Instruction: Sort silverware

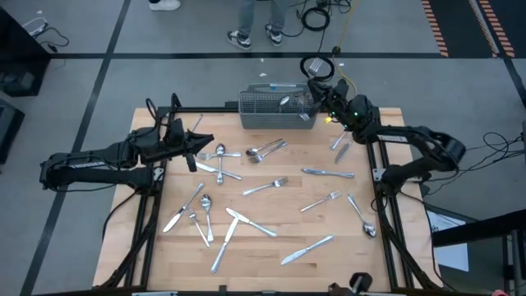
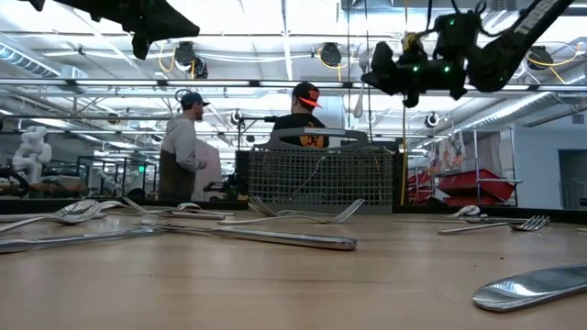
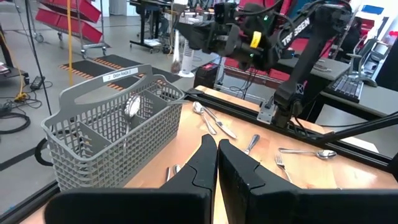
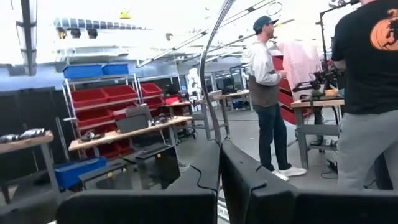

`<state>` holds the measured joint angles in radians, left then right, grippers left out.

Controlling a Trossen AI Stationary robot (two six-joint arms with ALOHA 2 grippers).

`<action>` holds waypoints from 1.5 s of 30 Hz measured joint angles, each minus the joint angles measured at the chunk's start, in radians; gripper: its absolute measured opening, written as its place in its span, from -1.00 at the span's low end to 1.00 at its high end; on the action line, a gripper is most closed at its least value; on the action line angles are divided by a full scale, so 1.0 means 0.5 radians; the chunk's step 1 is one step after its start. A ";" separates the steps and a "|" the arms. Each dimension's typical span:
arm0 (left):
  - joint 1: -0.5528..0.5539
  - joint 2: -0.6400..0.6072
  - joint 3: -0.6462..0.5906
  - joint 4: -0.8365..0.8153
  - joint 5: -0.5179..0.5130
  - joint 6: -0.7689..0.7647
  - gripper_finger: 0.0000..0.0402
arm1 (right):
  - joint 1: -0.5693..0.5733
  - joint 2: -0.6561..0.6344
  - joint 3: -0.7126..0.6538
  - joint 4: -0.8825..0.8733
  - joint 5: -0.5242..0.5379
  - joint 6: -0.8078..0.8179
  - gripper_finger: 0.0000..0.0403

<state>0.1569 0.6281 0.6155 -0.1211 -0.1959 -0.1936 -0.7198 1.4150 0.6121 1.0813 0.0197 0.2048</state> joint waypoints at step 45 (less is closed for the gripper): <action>0.000 0.000 0.000 0.000 -0.089 0.058 -0.89 | -0.173 0.746 -0.194 0.926 -0.203 0.133 -1.00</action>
<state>0.1570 0.6281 0.6155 -0.1211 -0.2405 -0.1647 -0.8062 1.7878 0.5152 1.5443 -0.0819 0.2713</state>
